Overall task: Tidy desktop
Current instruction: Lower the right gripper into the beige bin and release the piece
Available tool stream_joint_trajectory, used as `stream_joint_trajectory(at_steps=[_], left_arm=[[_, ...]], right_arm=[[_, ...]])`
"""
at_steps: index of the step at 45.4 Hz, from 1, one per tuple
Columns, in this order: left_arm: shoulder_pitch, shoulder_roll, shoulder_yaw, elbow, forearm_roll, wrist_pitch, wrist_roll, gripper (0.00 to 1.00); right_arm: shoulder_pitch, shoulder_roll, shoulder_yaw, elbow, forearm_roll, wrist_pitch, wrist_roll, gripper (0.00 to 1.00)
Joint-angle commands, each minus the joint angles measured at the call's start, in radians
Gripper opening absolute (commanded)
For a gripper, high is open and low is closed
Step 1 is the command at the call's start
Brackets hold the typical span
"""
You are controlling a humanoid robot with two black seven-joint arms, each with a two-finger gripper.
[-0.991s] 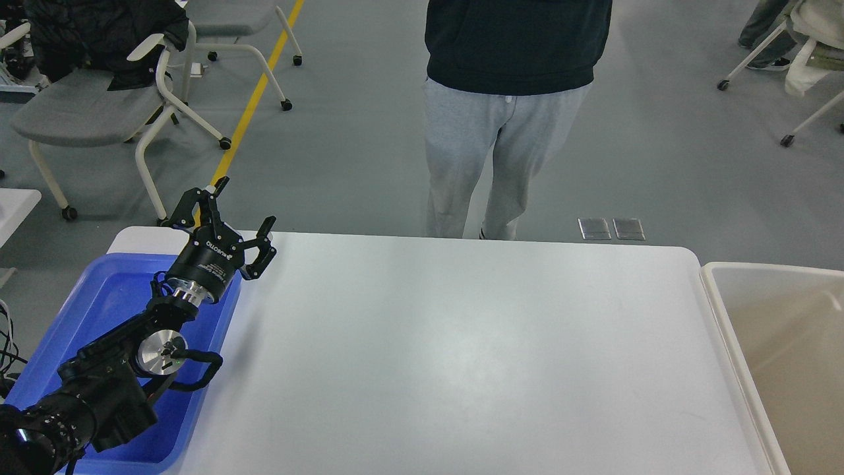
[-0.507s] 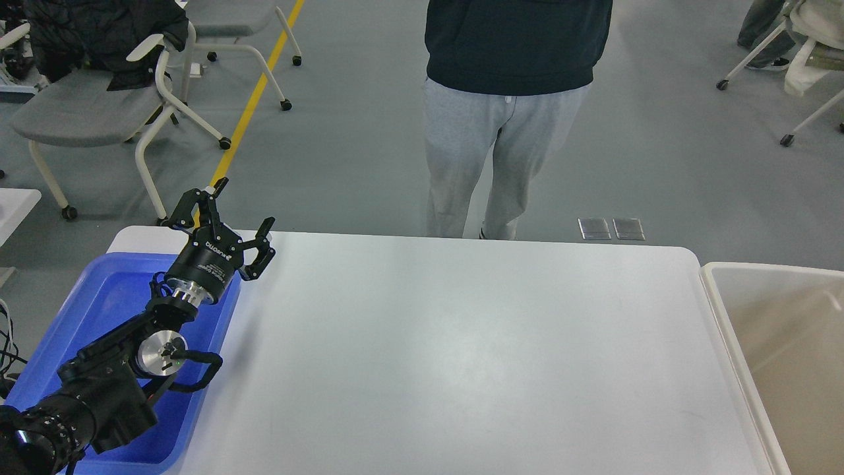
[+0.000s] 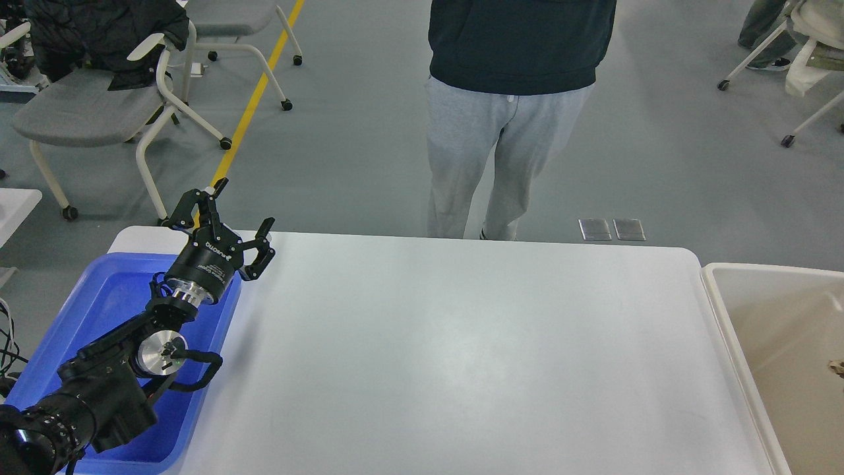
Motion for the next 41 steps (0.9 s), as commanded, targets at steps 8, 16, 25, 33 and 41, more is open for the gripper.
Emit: stream_joint_trajectory(at_steps=[8,16,25,33,41], left_arm=[[0.000,0.000,0.000,0.000,0.000,0.002,0.000,1.00],[0.000,0.000,0.000,0.000,0.000,0.002,0.000,1.00],[0.000,0.000,0.000,0.000,0.000,0.002,0.000,1.00],[0.000,0.000,0.000,0.000,0.000,0.002,0.000,1.00],[0.000,0.000,0.000,0.000,0.000,0.002,0.000,1.00]], right_arm=[[-0.046,0.019,0.015,-0.010,0.018,0.007,0.005,0.28],[-0.049,0.017,0.017,-0.007,0.023,0.012,0.013,0.95],[-0.044,0.011,0.017,-0.002,0.023,0.013,0.013,1.00],[-0.009,0.008,0.018,-0.002,0.023,0.010,0.013,1.00],[0.029,-0.002,0.021,-0.002,0.024,0.010,0.013,1.00]])
